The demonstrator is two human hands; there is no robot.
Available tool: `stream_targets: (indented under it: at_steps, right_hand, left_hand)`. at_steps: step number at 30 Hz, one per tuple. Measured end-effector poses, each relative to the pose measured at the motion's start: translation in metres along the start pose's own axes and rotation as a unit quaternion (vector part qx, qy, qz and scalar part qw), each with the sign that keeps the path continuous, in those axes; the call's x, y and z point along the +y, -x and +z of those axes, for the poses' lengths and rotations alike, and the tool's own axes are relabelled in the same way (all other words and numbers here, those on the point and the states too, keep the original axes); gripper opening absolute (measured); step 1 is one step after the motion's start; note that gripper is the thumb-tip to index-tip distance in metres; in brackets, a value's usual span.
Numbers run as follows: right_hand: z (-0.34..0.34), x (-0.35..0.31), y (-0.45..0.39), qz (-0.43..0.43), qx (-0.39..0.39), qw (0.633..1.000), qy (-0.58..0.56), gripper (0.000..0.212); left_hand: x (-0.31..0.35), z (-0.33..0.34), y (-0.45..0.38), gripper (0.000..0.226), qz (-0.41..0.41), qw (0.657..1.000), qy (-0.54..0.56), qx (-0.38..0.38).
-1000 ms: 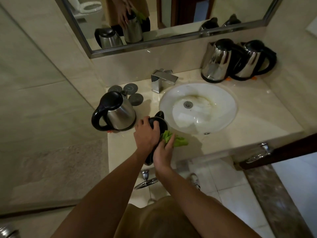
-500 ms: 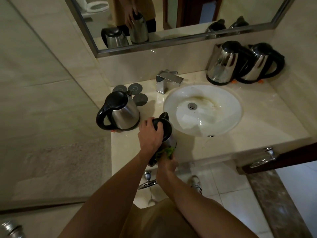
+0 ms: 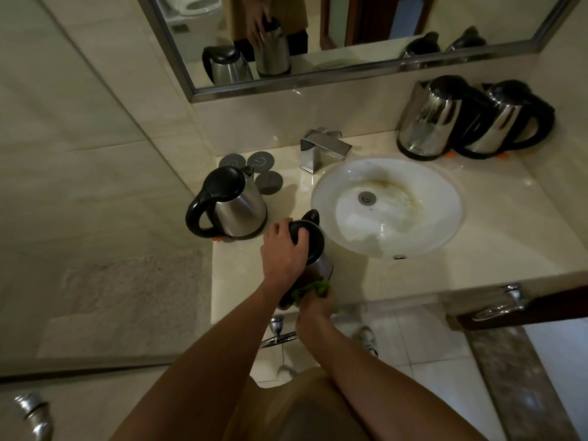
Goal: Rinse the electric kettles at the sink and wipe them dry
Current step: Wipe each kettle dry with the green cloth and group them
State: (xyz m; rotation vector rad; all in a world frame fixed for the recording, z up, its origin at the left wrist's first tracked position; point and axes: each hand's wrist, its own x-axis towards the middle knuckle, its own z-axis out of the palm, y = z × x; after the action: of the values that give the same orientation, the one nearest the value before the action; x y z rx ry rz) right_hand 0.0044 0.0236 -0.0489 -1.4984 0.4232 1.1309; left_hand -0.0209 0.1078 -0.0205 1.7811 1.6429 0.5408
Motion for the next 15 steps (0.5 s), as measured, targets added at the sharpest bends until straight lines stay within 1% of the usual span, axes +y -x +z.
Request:
stream_targets:
  at_steps: [1, 2, 4, 6, 8, 10, 12, 15]
  right_hand:
    - [0.005, 0.004, 0.005, 0.003, 0.026, 0.999, -0.036, 0.017]
    - [0.008, 0.009, 0.007, -0.021, 0.023, 0.999, -0.044, 0.02]
    - [0.013, 0.013, 0.018, -0.087, 0.017, 0.996, 0.013, 0.026]
    - [0.014, 0.018, 0.023, -0.11, 0.014, 0.993, 0.033, 0.036]
    - [0.013, 0.016, 0.023, -0.1, 0.012, 0.995, 0.001, 0.039]
    - [0.012, 0.011, 0.024, -0.076, 0.005, 0.995, -0.059, 0.038]
    - [0.009, 0.009, 0.024, -0.057, 0.008, 0.994, -0.091, 0.036]
    - [0.004, 0.012, 0.016, -0.028, 0.005, 0.992, -0.122, 0.021]
  left_hand:
    - [0.0, 0.0, 0.0, 0.049, -0.001, 1.0, 0.0, 0.0]
    - [-0.001, 0.001, -0.001, 0.047, -0.002, 1.0, 0.0, 0.0]
    - [-0.002, 0.002, -0.001, 0.045, 0.0, 1.0, 0.001, 0.004]
    - [-0.002, 0.002, -0.001, 0.046, 0.001, 1.0, 0.003, 0.006]
    - [-0.003, 0.003, -0.001, 0.048, 0.0, 1.0, 0.003, 0.007]
    - [-0.004, 0.004, -0.002, 0.048, 0.0, 1.0, 0.003, 0.007]
    - [-0.003, 0.004, -0.002, 0.048, 0.001, 1.0, 0.001, 0.006]
    - [-0.003, 0.004, -0.002, 0.05, 0.001, 1.0, 0.001, 0.004]
